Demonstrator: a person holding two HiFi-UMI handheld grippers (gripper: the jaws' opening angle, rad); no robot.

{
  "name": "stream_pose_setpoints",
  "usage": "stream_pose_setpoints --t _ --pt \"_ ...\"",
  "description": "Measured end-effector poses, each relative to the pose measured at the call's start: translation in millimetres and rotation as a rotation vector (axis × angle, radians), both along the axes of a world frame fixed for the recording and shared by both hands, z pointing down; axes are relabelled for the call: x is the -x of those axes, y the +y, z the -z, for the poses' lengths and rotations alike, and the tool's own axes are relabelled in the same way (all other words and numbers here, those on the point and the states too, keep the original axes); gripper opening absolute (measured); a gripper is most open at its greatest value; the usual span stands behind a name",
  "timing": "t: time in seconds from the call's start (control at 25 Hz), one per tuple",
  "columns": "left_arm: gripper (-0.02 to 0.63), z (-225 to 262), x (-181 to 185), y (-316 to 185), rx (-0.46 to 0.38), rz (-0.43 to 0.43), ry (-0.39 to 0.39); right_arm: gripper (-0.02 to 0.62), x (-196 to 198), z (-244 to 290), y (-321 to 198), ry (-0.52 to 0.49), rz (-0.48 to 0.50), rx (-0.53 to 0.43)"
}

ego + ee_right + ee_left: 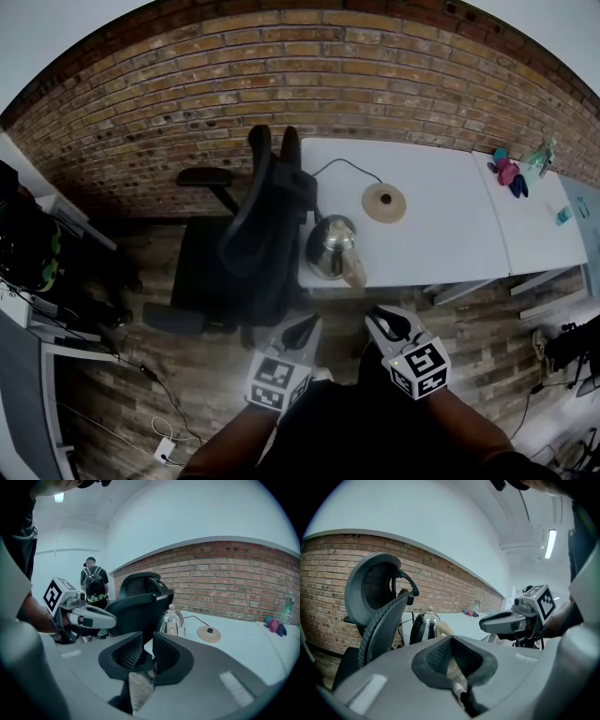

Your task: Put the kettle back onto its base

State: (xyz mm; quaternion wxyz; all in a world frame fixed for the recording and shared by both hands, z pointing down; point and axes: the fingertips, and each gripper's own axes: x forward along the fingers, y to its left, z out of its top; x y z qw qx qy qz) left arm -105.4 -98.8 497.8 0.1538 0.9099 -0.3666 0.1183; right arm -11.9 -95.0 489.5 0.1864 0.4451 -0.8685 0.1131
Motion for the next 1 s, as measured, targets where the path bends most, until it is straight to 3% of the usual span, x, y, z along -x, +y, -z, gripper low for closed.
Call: stream_pose_setpoints --t 0.36,0.72,1.0 --pt "0.0 0 9 -8 -0.01 0.058 -0.03 0.198 -4 -22 -45 0.06 0.007 0.01" --pt "0.0 -12 6 -13 0.021 0.098 -0.051 0.244 -5 -64 -98 0.119 0.025 0.06" --pt "0.0 -16 8 -22 0.037 0.121 -0.099 0.267 -4 -112 -122 0.15 0.029 0.149"
